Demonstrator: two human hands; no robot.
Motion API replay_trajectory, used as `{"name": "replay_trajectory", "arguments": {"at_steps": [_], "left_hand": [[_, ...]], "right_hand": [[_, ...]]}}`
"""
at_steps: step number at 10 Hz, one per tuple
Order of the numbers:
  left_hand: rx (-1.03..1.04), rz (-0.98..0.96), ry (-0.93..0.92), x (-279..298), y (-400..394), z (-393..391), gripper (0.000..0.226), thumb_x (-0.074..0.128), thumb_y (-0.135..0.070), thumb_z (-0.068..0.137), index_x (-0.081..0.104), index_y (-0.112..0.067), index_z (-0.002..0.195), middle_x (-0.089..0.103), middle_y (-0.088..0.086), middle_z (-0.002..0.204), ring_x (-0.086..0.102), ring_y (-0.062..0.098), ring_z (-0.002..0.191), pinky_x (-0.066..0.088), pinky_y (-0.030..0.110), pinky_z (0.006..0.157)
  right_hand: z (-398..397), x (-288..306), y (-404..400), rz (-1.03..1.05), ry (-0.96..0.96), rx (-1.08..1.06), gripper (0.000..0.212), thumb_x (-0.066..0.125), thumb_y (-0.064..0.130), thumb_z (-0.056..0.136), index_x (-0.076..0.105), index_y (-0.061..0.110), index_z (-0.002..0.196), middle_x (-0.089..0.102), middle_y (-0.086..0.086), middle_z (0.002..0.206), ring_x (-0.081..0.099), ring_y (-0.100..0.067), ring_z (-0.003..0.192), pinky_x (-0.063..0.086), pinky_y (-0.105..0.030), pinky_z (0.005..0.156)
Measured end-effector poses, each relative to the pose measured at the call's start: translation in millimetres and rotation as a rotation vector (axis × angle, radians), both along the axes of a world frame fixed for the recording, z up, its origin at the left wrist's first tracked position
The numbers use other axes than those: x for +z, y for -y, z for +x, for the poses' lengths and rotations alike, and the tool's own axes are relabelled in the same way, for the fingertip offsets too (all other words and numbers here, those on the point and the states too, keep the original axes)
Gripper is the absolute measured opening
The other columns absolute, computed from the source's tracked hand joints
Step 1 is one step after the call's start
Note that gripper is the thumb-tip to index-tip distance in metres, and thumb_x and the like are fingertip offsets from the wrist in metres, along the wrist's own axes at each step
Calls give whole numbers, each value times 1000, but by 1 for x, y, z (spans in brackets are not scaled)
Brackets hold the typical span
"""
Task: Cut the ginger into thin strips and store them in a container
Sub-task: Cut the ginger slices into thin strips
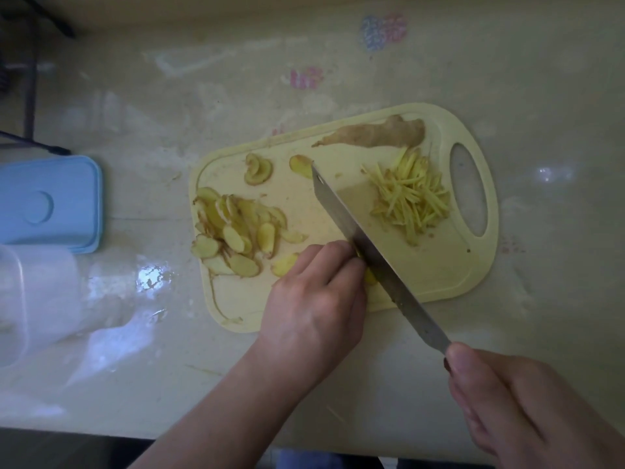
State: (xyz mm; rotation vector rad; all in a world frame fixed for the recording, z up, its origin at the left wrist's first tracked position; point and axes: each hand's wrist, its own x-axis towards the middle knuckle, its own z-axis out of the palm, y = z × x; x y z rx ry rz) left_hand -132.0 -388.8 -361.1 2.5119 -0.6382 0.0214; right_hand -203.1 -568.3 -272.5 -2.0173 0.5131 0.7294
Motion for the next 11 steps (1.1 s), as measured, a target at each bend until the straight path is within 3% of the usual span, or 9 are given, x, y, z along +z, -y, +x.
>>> {"name": "replay_trajectory", "arguments": {"at_steps": [1, 2, 3, 4, 5, 6, 8, 10, 11], "left_hand": [[2, -1, 2, 1, 1, 2, 15, 59, -2, 90, 73, 0, 90, 70, 11, 98, 65, 32, 81, 53, 41, 69], [6, -3, 14, 1, 1, 3, 13, 60, 0, 89, 73, 0, 89, 71, 11, 97, 65, 31, 79, 53, 42, 67], [6, -10, 20, 0, 1, 3, 12, 62, 2, 88, 74, -1, 89, 71, 10, 97, 65, 30, 78, 53, 41, 67], [0, -24, 28, -2, 0, 2, 10, 65, 3, 88, 74, 0, 89, 71, 10, 97, 65, 29, 78, 54, 40, 68], [-3, -30, 30, -2, -2, 3, 9, 66, 3, 88, 74, 0, 89, 70, 11, 96, 65, 30, 78, 54, 40, 68], [-7, -20, 16, -1, -3, 2, 12, 65, 3, 88, 75, -1, 93, 70, 11, 99, 65, 31, 81, 54, 40, 69], [21, -16, -11, 0, -2, 1, 15, 61, 2, 90, 75, -1, 92, 70, 11, 99, 66, 31, 82, 54, 41, 69], [35, -14, -8, 2, 1, 2, 16, 57, -2, 92, 73, 0, 90, 71, 12, 96, 66, 32, 80, 52, 40, 72], [40, -18, 6, 1, 1, 2, 14, 60, -2, 93, 74, 0, 90, 72, 11, 97, 67, 32, 81, 53, 39, 73]], "right_hand": [[-4, -5, 6, -107, 138, 6, 60, 23, 99, 79, 64, 55, 82, 61, 13, 53, 61, -7, 48, 49, -28, 47], [15, 3, 5, -70, -276, 29, 99, -5, 114, 16, 52, 70, 83, 63, 19, 46, 72, -13, 57, 56, -31, 60], [11, 0, 4, -3, -331, 81, 113, -1, 112, 25, 63, 43, 88, 65, 13, 48, 75, -11, 58, 56, -30, 55], [4, -11, 6, -47, -126, 45, 104, 7, 109, 56, 59, 21, 77, 54, -1, 52, 54, -12, 45, 44, -26, 52], [12, -19, 3, -13, -87, 81, 103, 7, 107, 58, 47, 15, 80, 42, -2, 49, 42, -12, 44, 32, -26, 48], [15, -20, 6, -5, -43, 89, 94, 7, 105, 64, 48, 21, 72, 44, 0, 48, 44, -11, 48, 34, -32, 54], [6, -8, 3, -61, 69, 57, 82, 12, 98, 80, 51, 26, 73, 57, 12, 46, 53, 0, 40, 39, -14, 46], [-5, -9, 2, -131, 114, 27, 89, 9, 102, 73, 56, 26, 76, 56, 12, 47, 56, -3, 46, 40, -14, 49], [-4, -13, 1, -47, -30, 42, 101, -2, 108, 53, 54, 26, 72, 57, 5, 49, 55, -8, 48, 36, -16, 49]]}}
